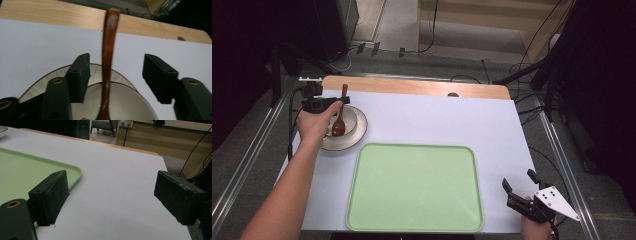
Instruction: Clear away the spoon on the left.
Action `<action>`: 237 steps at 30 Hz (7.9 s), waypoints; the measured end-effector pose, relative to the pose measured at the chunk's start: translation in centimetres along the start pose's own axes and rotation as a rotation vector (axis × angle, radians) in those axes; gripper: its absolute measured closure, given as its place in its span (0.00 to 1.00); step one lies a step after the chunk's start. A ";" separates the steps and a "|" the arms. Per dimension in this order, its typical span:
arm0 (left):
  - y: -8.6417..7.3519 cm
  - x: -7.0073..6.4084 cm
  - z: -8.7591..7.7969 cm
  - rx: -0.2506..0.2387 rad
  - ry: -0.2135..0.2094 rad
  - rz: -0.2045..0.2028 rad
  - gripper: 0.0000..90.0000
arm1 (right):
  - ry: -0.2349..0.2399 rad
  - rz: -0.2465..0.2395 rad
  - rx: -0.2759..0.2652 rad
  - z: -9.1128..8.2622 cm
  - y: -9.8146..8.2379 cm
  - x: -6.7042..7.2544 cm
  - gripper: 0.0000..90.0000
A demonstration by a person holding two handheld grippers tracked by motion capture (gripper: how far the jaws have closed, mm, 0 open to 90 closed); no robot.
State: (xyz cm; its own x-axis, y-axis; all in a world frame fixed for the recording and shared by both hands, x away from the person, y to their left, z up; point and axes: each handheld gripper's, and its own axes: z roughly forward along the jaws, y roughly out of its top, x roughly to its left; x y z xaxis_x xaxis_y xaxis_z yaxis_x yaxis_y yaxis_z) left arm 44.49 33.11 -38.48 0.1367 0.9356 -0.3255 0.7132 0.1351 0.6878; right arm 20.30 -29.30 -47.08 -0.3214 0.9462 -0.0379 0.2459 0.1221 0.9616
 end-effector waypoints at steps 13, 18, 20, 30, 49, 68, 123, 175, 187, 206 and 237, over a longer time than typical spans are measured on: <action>-0.2 0.8 1.5 0.036 -0.050 -0.070 0.66 | 0.002 -0.001 0.001 0.0 0.0 0.0 0.15; -0.2 0.7 1.5 0.047 -0.048 -0.066 0.84 | 0.002 -0.004 0.002 0.0 0.0 0.0 0.15; -0.2 0.6 1.4 0.047 -0.043 -0.048 0.89 | 0.002 -0.002 0.002 0.0 0.0 0.0 0.15; -0.3 0.1 0.8 0.014 -0.031 0.043 0.95 | 0.001 -0.003 0.002 0.1 0.0 0.1 0.15; 0.4 -0.5 -2.7 -0.075 -0.202 -0.006 0.95 | -0.001 -0.003 0.002 0.1 0.0 0.1 0.15; -0.1 -1.8 -5.9 -0.120 -0.271 0.018 0.95 | -0.004 -0.005 0.007 0.1 0.0 0.2 0.15; -11.3 -7.3 -8.7 -0.064 -0.419 0.024 0.95 | -0.005 -0.006 0.001 0.0 0.0 0.2 0.15; -16.9 -5.6 -4.4 0.060 -0.568 -0.139 0.76 | -0.002 -0.014 0.004 0.1 0.0 0.2 0.15; -17.0 -6.0 -3.8 0.074 -0.512 -0.093 0.61 | -0.002 -0.017 0.003 0.1 0.0 0.2 0.15; -17.2 -7.3 -3.3 0.085 -0.414 0.046 0.38 | 0.001 -0.017 0.005 0.2 0.0 0.3 0.15; -17.1 -8.1 -3.6 0.129 -0.338 0.120 0.14 | 0.001 -0.017 0.008 0.2 0.0 0.3 0.15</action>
State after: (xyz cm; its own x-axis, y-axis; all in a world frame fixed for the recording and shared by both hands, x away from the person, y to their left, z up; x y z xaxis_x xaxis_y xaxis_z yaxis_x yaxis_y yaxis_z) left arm 28.74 24.42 -45.32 0.4279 0.7790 -0.4584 0.7562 -0.0307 0.6536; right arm 20.42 -28.97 -47.13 -0.3268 0.9435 -0.0544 0.2478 0.1411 0.9585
